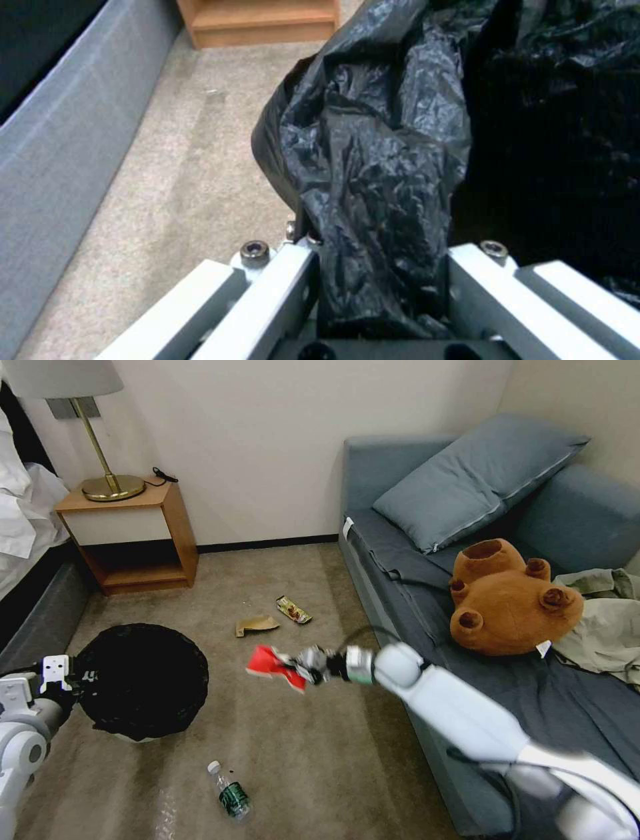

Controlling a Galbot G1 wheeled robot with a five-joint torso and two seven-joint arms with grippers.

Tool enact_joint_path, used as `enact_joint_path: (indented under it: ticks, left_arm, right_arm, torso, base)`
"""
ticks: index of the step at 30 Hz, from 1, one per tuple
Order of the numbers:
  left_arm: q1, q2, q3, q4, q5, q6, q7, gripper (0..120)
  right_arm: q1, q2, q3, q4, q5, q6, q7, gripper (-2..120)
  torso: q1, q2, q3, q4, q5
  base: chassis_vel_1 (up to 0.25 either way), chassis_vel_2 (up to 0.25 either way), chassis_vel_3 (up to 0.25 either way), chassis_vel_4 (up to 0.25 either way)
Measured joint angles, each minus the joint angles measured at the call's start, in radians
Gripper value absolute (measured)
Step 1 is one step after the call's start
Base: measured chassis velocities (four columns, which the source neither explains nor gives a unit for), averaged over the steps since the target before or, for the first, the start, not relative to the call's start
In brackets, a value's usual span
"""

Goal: Pick up the trash bin, then pick up the garbage on the floor and place it into the trash bin.

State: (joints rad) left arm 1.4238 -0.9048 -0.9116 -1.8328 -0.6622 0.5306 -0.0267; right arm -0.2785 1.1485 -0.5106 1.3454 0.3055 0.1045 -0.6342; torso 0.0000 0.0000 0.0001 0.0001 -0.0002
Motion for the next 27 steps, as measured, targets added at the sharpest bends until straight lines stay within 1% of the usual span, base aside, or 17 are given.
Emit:
enact_joint_path:
  ticks: [1,2,5,6,7,8,10,12,14,15,17,19,20,21,23,26,27]
  left_arm:
    - [-0.001,0.001,0.001,-0.002,-0.001,0.0,0.001,4]
    - [-0.001,0.001,0.001,-0.002,-0.001,0.0,0.001,4]
    - [-0.009,0.005,0.006,-0.006,-0.011,0.0,0.003,4]
    - [-0.009,0.005,0.006,-0.006,-0.011,0.0,0.003,4]
    - [-0.012,0.004,0.009,-0.004,-0.011,0.0,0.003,4]
    - [-0.012,0.004,0.009,-0.004,-0.011,0.0,0.003,4]
    - [-0.016,0.002,0.013,-0.002,-0.012,0.0,0.004,4]
    - [-0.016,0.001,0.013,-0.002,-0.012,0.0,0.004,4]
    - [-0.013,-0.004,0.014,-0.001,-0.012,-0.001,0.009,4]
    - [-0.013,-0.004,0.014,-0.001,-0.012,-0.001,0.009,4]
    - [-0.009,-0.01,0.014,-0.001,-0.011,-0.006,0.015,4]
    - [-0.009,-0.013,0.014,0.001,-0.009,-0.008,0.017,4]
    - [-0.01,-0.017,0.014,0.003,-0.007,-0.01,0.019,4]
    - [-0.01,-0.017,0.014,0.003,-0.007,-0.01,0.019,4]
    - [-0.014,-0.025,0.02,0.005,-0.007,-0.012,0.02,4]
    - [-0.015,-0.027,0.022,0.005,-0.01,-0.012,0.02,4]
    - [-0.016,-0.027,0.022,0.005,-0.011,-0.011,0.02,4]
  right_arm:
    - [0.037,0.016,-0.032,0.006,0.029,-0.009,0.005,1]
    - [0.037,0.016,-0.032,0.006,0.029,-0.009,0.005,1]
    - [0.125,0.11,-0.101,-0.01,0.09,-0.033,0.016,1]
    - [0.125,0.11,-0.101,-0.01,0.09,-0.033,0.016,1]
    - [0.144,0.143,-0.121,-0.028,0.103,-0.037,0.027,1]
    - [0.144,0.143,-0.121,-0.028,0.103,-0.037,0.027,1]
    - [0.162,0.193,-0.153,-0.068,0.12,-0.04,0.045,1]
    - [0.164,0.204,-0.159,-0.08,0.121,-0.04,0.048,1]
    - [0.166,0.25,-0.179,-0.145,0.119,-0.03,0.055,1]
    - [0.166,0.25,-0.179,-0.145,0.119,-0.03,0.055,1]
    - [0.162,0.286,-0.185,-0.216,0.112,-0.015,0.061,1]
    - [0.161,0.301,-0.186,-0.245,0.108,-0.007,0.064,1]
    - [0.158,0.329,-0.186,-0.292,0.098,0.009,0.066,1]
    - [0.158,0.329,-0.186,-0.292,0.098,0.009,0.066,1]
    - [0.15,0.392,-0.184,-0.358,0.076,0.033,0.076,1]
    - [0.145,0.418,-0.186,-0.375,0.064,0.039,0.098,1]
    - [0.142,0.429,-0.189,-0.38,0.053,0.041,0.123,1]
  torso:
    - [0.0,0.0,0.0,0.0,0.0001]
    - [0.0,0.0,0.0,0.0,0.0001]
    - [0.0,0.0,0.0,0.0002,0.0001]
    - [0.0,0.0,0.0,0.0002,0.0001]
    - [0.0,0.0,0.0,0.0003,0.0]
    - [0.0,0.0,0.0,0.0003,0.0]
    - [0.0,0.0,0.0,0.0001,0.0]
    - [0.0,0.0,0.0,0.0,-0.0001]
    - [0.0,0.0,0.0,0.0,-0.0001]
    - [0.0,0.0,0.0,0.0,-0.0001]
    - [0.0,0.0,0.0,-0.0002,0.0]
    - [0.0,0.0,0.0,-0.0002,0.0]
    - [0.0,0.0,0.0,-0.0004,-0.0001]
    - [0.0,0.0,0.0,-0.0004,-0.0001]
    - [0.0,0.0,0.0,-0.0001,-0.0001]
    - [0.0,0.0,0.0,0.0001,-0.0001]
    - [0.0,0.0,0.0,0.0003,-0.0001]
  base:
    - [0.0,0.0,0.0,0.0]
    - [0.0,0.0,0.0,0.0]
    - [0.0,0.0,0.0,0.0]
    - [0.0,0.0,0.0,0.0]
    - [0.0,0.0,0.0,0.0]
    - [0.0,0.0,0.0,0.0]
    - [0.0,0.0,0.0,0.0]
    - [0.0,0.0,0.0,0.0]
    - [0.0,0.0,0.0,0.0]
    - [0.0,0.0,0.0,0.0]
    - [0.0,0.0,0.0,0.0]
    - [0.0,0.0,0.0,0.0]
    - [0.0,0.0,0.0,0.0]
    - [0.0,0.0,0.0,0.0]
    - [0.0,0.0,0.0,0.0]
    - [0.0,0.0,0.0,0.0]
    - [0.0,0.0,0.0,0.0]
